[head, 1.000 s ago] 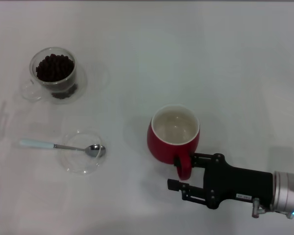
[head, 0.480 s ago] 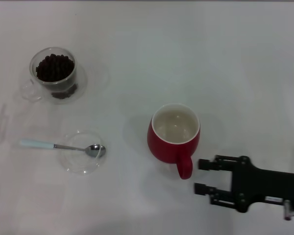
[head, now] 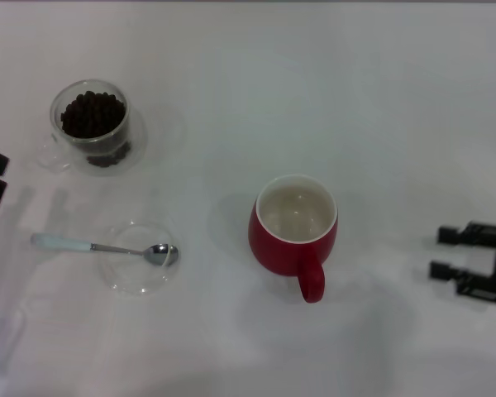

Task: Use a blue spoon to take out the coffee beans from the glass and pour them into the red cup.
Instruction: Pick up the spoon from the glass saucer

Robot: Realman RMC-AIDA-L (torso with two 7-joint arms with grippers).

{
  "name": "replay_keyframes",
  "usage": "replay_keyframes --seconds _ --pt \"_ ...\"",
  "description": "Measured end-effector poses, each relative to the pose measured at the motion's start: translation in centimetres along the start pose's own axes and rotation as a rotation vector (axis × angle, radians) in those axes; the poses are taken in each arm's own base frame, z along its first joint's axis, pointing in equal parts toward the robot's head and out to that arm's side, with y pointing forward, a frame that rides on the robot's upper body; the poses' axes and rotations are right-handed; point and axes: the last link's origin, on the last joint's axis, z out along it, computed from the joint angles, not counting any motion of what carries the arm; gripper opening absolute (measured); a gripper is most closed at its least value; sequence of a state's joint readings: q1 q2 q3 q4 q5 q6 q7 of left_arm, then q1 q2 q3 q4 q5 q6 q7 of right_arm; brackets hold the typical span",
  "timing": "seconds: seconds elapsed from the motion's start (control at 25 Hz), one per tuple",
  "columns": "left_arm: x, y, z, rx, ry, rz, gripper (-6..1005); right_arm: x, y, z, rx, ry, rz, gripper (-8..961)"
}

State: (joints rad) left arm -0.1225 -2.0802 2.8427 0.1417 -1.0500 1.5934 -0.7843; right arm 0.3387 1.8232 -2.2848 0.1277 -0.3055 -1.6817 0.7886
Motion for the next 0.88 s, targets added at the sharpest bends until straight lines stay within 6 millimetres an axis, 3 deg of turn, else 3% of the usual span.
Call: replay_keyframes --seconds 0.2,0.48,0.88 --pt "-1.0 0.9 -1.1 0.029 0.014 -0.266 557 -1.2 -1.5 -2.5 0.087 -0.035 -0.022 607" --pt "-2.8 -0.1 -2.8 0.190 -0.010 -0.563 559 -2.3 -2.6 -4.1 0.177 -0.078 -0.058 606" --pt "-4.9 0.3 -1.6 0.206 -0.151 -0.650 560 -3.0 -2.7 -4.4 0.189 -0.123 -0.101 605"
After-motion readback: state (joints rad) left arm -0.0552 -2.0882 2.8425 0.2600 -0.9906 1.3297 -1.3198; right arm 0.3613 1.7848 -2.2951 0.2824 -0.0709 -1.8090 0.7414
